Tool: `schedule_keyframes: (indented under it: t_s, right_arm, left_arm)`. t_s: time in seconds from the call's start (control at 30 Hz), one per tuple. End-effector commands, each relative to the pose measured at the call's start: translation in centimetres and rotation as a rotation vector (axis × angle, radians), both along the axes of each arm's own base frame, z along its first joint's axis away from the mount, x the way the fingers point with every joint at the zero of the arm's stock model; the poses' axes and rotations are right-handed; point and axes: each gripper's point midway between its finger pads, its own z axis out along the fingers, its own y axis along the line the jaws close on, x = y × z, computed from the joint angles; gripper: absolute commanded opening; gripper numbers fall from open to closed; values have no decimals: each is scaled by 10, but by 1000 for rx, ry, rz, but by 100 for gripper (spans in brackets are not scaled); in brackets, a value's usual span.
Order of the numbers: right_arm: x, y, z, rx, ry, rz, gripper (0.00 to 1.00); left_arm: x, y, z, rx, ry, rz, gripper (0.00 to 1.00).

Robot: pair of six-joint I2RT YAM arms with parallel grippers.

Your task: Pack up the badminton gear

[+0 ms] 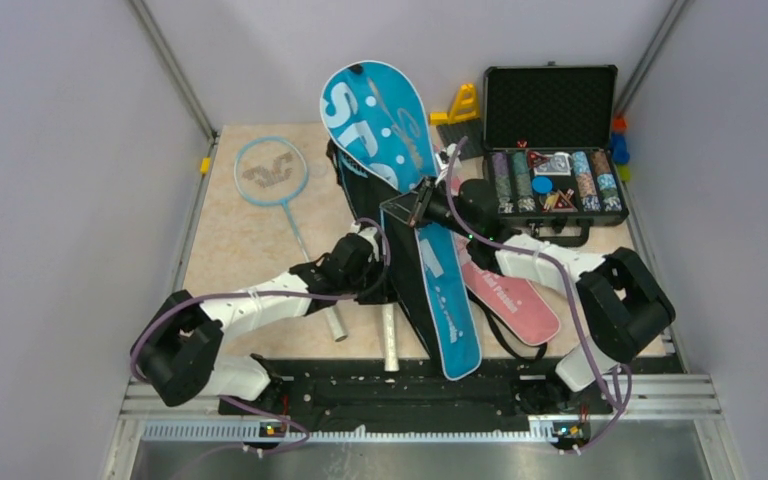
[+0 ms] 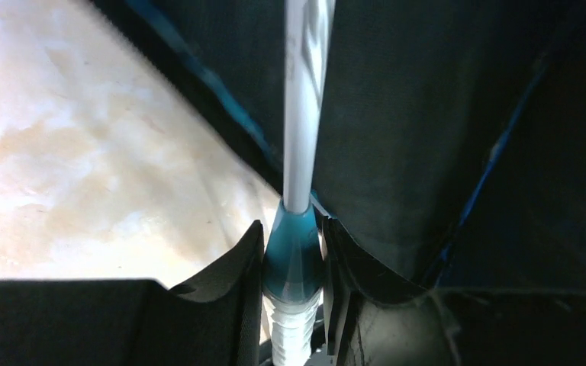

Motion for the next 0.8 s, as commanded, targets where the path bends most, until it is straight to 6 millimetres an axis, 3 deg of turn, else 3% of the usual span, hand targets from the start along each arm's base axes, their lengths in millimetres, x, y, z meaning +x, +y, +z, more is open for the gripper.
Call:
schedule_keyframes:
  t_s: [0.0, 0.13, 0.23, 0.43, 0.57, 0.63, 0.77]
  right_arm:
    - [-121, 43, 17, 206, 275, 390, 0]
    - [-109, 43, 30, 373, 402, 326, 0]
    - [-99, 46, 44, 464, 448, 328, 0]
    - [-91, 50, 52, 440, 482, 392, 0]
    - [-67, 48, 21, 119, 404, 254, 1]
    - [-49, 31, -2, -121, 349, 124, 6]
    - [-40, 9, -21, -315, 262, 11, 15]
  left_arm:
    - [107, -20, 131, -311, -438, 323, 0]
    - [101, -20, 162, -469, -474, 369, 0]
    - [98, -10, 176, -463, -510, 390, 0]
    - [76, 9, 192, -428, -553, 352, 0]
    - [67, 31, 198, -377, -576, 385, 0]
    - [66, 44, 196, -324, -559, 431, 0]
    - [67, 62, 174, -223, -500, 518, 0]
